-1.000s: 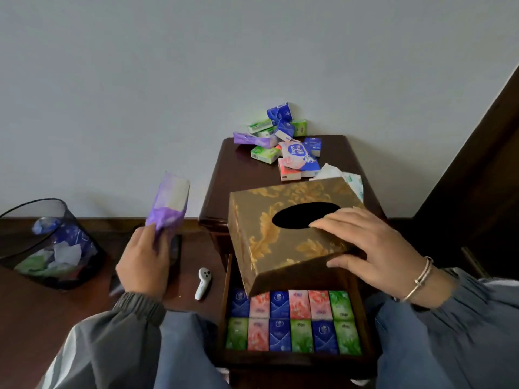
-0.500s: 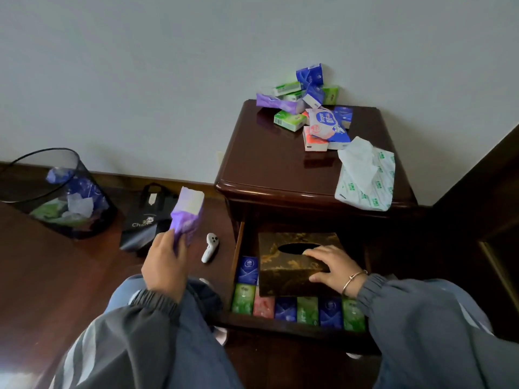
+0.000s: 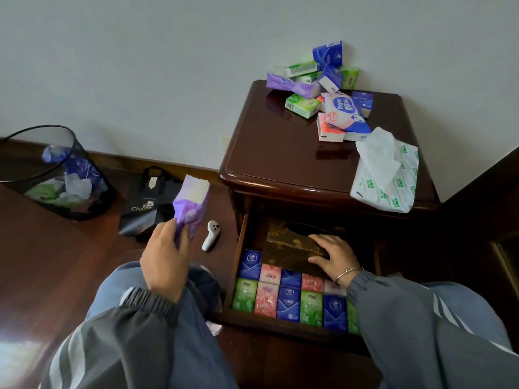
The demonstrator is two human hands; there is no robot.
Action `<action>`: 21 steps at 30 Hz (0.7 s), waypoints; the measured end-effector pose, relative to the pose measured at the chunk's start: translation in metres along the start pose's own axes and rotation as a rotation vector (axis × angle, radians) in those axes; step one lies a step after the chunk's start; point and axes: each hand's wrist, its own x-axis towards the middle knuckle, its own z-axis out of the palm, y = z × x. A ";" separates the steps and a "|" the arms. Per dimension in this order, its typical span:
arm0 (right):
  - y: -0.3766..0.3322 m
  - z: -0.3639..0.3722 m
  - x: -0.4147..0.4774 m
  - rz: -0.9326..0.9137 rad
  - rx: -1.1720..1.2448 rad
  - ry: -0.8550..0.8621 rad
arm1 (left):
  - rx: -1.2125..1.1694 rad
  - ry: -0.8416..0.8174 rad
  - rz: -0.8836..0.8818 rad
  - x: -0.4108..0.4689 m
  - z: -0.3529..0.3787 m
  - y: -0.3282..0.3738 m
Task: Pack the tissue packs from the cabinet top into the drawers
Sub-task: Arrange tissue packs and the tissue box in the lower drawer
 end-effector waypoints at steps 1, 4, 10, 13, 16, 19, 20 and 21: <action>0.001 0.001 0.003 0.010 -0.009 0.010 | -0.004 0.006 0.007 0.000 0.000 0.001; 0.001 0.002 0.013 0.038 -0.059 0.017 | -0.008 0.016 0.017 -0.001 0.000 0.003; -0.004 0.011 0.035 0.087 -0.207 -0.020 | -0.009 -0.038 -0.026 0.000 0.001 0.009; -0.008 0.017 0.042 0.061 -0.257 -0.042 | -0.007 -0.065 -0.022 0.000 0.002 0.010; -0.012 0.021 0.049 0.017 -0.299 -0.072 | -0.008 -0.072 -0.028 0.002 0.003 0.013; -0.017 0.023 0.055 0.006 -0.286 -0.087 | -0.011 -0.085 -0.018 0.003 0.005 0.017; -0.018 0.023 0.055 0.006 -0.284 -0.086 | -0.014 -0.084 -0.013 0.003 0.005 0.018; -0.019 0.025 0.055 0.006 -0.285 -0.086 | -0.016 -0.085 -0.010 0.004 0.005 0.018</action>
